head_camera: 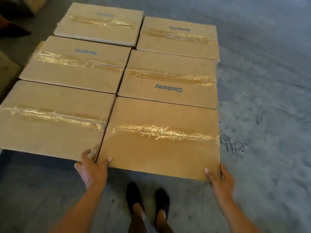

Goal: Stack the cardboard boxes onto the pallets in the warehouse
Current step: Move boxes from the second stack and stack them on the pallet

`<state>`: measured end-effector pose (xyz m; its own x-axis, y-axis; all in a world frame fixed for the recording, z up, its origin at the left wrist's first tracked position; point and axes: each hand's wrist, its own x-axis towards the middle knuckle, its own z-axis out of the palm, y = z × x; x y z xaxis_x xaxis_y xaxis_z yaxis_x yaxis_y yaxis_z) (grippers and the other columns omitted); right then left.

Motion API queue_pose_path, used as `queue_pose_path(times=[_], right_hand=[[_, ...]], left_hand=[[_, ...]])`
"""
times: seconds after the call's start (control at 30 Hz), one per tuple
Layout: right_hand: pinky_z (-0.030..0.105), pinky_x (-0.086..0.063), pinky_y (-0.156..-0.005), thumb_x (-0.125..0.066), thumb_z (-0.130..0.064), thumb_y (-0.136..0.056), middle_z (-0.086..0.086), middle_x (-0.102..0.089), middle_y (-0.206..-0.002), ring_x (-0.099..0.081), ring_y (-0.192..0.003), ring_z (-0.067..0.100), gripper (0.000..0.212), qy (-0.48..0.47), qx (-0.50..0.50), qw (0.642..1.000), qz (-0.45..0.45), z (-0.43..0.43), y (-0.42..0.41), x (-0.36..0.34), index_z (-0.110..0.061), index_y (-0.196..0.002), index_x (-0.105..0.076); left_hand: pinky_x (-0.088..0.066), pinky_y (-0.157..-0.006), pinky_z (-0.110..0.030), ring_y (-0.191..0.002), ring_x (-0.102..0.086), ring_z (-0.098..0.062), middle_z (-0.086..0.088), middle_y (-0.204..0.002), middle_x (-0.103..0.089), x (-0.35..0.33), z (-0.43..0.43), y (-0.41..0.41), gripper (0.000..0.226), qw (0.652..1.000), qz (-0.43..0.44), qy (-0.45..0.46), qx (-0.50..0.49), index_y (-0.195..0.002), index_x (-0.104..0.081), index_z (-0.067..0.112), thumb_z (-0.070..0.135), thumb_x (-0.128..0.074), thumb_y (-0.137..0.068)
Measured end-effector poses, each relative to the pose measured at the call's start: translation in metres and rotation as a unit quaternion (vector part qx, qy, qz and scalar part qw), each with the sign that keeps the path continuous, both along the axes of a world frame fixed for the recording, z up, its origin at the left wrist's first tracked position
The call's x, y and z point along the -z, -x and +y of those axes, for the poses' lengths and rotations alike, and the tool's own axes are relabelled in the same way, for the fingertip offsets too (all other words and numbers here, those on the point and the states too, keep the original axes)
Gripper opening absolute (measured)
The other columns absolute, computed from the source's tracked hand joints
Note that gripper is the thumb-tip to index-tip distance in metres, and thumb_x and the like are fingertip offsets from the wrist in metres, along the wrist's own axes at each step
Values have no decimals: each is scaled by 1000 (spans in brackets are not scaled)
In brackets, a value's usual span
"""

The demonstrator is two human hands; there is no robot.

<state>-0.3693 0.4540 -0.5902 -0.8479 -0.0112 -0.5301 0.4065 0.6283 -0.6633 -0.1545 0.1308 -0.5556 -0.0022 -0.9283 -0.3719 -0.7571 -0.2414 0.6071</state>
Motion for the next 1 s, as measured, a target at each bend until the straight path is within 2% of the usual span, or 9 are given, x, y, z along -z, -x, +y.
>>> queue_pose_path(times=[0.13,0.2,0.3,0.37,0.47,0.5,0.6,0.83,1.0], right_hand=[[55,-56,-93,-69,-91,-51,-11,-70,-119,-67,-112,22,79,-16,-14,1000,-8,19,6,36,-60,-122,-54],[55,-52,-99,-75,-79,-63,-3,-67,-129,-64,-119,27,82,-26,-30,999,-5,6,5,15,-49,-136,-52],[53,-45,-107,-77,-45,-84,11,-57,-143,-55,-129,35,80,-51,-60,997,-16,-10,6,-15,-18,-151,-44],[52,-43,-109,-76,-51,-83,12,-54,-146,-52,-133,36,87,-65,-96,993,-24,-10,10,-16,-14,-153,-40],[51,-48,-103,-66,-84,-61,10,-60,-140,-57,-126,33,111,-80,-139,987,-14,-2,18,-6,-21,-150,-46],[49,-48,-104,-69,-80,-65,10,-60,-140,-57,-126,33,105,-81,-153,985,-21,-3,18,-11,-21,-149,-46],[43,-39,-109,-72,-41,-90,12,-50,-150,-49,-135,35,79,-101,-194,975,-39,-6,20,-29,-14,-155,-35],[37,-36,-112,-62,-39,-98,12,-43,-155,-43,-139,31,69,-144,-297,943,33,1,19,-53,-11,-154,-32],[41,-30,-117,-50,-45,-102,10,-25,-165,-31,-147,32,73,-178,-375,902,119,14,10,-90,-13,-160,-20]], left_hand=[[-42,-102,-52,-119,-48,-45,-25,-137,-40,-2,-4,1,71,1000,-11,-28,0,-135,-49,12,17,-87,-75],[-40,-103,-53,-121,-47,-46,-26,-138,-41,-2,-7,1,70,999,-18,-32,2,-135,-48,11,16,-87,-76],[-40,-104,-57,-122,-47,-47,-27,-137,-43,-6,-6,5,72,998,-43,-33,22,-136,-45,9,17,-86,-77],[-41,-103,-58,-122,-48,-48,-27,-138,-43,-10,-5,7,74,997,-62,-37,39,-139,-42,9,19,-84,-79],[-42,-101,-58,-122,-49,-48,-27,-139,-42,-19,1,11,82,994,-91,-31,58,-144,-35,9,22,-84,-80],[-42,-100,-58,-123,-49,-49,-28,-140,-41,-22,6,12,85,993,-96,-24,69,-146,-32,9,21,-84,-79],[-43,-97,-60,-122,-49,-50,-27,-141,-40,-28,25,16,86,987,-101,-1,126,-148,-27,9,22,-81,-83],[-40,-108,-49,-139,-38,-33,-15,-153,-38,-62,76,22,65,931,-142,78,327,-151,-33,12,37,-59,-98],[-36,-113,-40,-142,-37,-25,-7,-155,-39,-99,111,26,60,900,-134,155,384,-152,-33,14,42,-49,-101]])
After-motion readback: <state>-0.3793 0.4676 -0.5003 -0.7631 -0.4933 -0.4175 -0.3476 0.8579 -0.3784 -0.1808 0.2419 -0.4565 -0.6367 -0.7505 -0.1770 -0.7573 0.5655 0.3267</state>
